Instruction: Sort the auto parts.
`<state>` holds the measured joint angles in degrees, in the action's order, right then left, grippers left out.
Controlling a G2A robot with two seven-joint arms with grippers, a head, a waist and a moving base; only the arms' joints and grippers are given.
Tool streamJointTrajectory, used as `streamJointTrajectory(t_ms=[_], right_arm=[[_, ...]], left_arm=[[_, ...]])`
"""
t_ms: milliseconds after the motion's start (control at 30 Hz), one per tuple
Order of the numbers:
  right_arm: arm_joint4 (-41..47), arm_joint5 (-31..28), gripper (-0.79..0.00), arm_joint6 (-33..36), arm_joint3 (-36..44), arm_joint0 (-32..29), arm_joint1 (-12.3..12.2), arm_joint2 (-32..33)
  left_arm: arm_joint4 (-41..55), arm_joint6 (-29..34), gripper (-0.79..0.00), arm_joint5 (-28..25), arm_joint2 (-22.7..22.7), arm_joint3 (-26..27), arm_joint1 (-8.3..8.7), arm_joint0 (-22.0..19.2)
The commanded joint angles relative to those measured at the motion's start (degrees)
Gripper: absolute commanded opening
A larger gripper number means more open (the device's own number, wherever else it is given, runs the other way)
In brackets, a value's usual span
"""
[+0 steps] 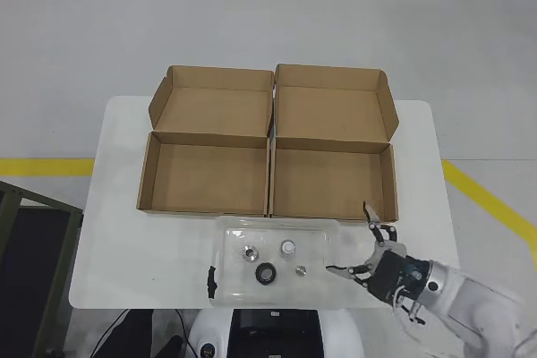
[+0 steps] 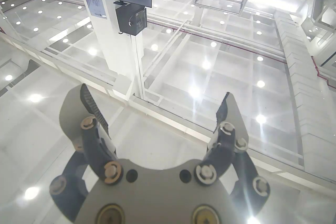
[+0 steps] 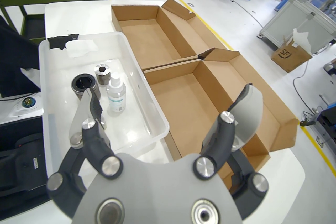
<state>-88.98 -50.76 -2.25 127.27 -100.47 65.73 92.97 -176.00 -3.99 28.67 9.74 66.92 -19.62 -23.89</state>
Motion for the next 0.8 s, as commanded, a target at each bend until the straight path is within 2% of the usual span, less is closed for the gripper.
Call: streamJointTrajectory(t_ms=[0, 567, 767], right_arm=[[0.3, -1.08, 0.0, 2.1, -0.43, 1.48, -0.09, -1.85], [3.14, -3.22, 0.0, 19.95, -4.01, 12.46, -0.07, -17.78], [5.15, -3.22, 0.0, 24.3, -6.48, 15.11, -0.04, -21.18]], left_arm=[[0.0, 0.0, 0.0, 0.0, 0.0, 0.0, 0.0, 0.0], [0.0, 0.0, 0.0, 0.0, 0.0, 0.0, 0.0, 0.0], [0.0, 0.0, 0.0, 0.0, 0.0, 0.0, 0.0, 0.0]])
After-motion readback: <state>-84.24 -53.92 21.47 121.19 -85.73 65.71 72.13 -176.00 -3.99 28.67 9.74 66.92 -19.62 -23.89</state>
